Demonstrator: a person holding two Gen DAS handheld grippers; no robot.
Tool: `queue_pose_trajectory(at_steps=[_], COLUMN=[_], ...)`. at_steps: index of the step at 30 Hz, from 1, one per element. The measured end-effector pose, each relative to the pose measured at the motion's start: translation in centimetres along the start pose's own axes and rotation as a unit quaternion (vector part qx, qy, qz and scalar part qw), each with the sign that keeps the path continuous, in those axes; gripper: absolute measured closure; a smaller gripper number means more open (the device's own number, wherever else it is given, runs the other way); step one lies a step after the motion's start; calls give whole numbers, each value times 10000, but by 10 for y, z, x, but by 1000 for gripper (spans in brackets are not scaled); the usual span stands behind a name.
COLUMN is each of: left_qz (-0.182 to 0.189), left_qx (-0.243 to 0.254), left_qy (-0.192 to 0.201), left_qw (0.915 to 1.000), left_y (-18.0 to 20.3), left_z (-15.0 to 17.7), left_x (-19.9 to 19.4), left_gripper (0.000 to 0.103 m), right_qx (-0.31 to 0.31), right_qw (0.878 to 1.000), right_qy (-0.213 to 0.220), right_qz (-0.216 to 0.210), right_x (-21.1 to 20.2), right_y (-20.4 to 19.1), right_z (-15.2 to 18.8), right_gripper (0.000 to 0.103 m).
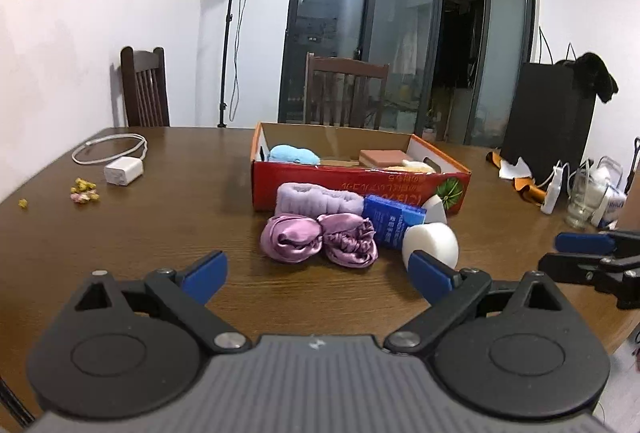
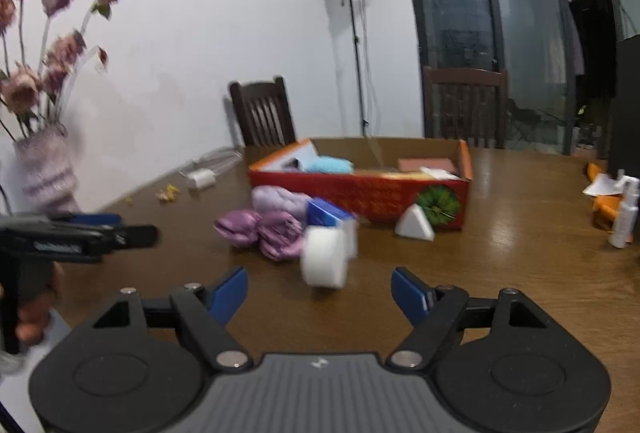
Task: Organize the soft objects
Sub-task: 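Reach both grippers to the pink satin scrunchies and close on them, then lift the pink scrunchies with both grippers and carry them over the box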
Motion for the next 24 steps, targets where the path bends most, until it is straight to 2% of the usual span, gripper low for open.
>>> queue_pose_trajectory(at_steps=[4,8,10,12,14,16,20,22,24], left_qz=[-97,-145,-111,1,50,114,391,520,604], left_qx=[-68,-224,-291,-355,-425,-472,-506,-492,-499], left_qy=[-83,-125,-107,-142,-277,-297,-388,-496,-624], left_qw=[9999,9996,9995,9993,9987,9984,9972,9962,9950], left_y=[-7,-22,-31,-38,-45,-49,-47,-43,-41], left_z=[1,1,3,5,9,10,14,17,23], left_x=[21,44,58,73,89,101,118,124,129], left_gripper=[4,5,8,21,27,30,35,46,65], right_qx=[276,379,421,385,257,357,699,435,111], right_qw=[9983,9959,9947,9953,9967,9971,9963,9971,9971], right_qy=[-118,-377,-485,-699,-770,-632,-491,-608,-728], right_qz=[-501,-728,-803,-550,-28,230,68,138,202], right_x=[26,71,93,117,134,142,159,172,185], right_y=[-21,-42,-49,-46,-31,-13,-5,-8,-13], right_z=[3,15,20,26,26,17,3,5,8], right_gripper=[31,31,31,34,34,34,36,44,57])
Point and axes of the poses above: each gripper's, at about its wrist camera, not at the fingertips, and x roughly the way its jaws point, y to its right, z to its underside, the point moved 10 cm from there along x, roughly the way its jaws point, and after that the axes turned 8 degrees about y, right-handed, at the moved point
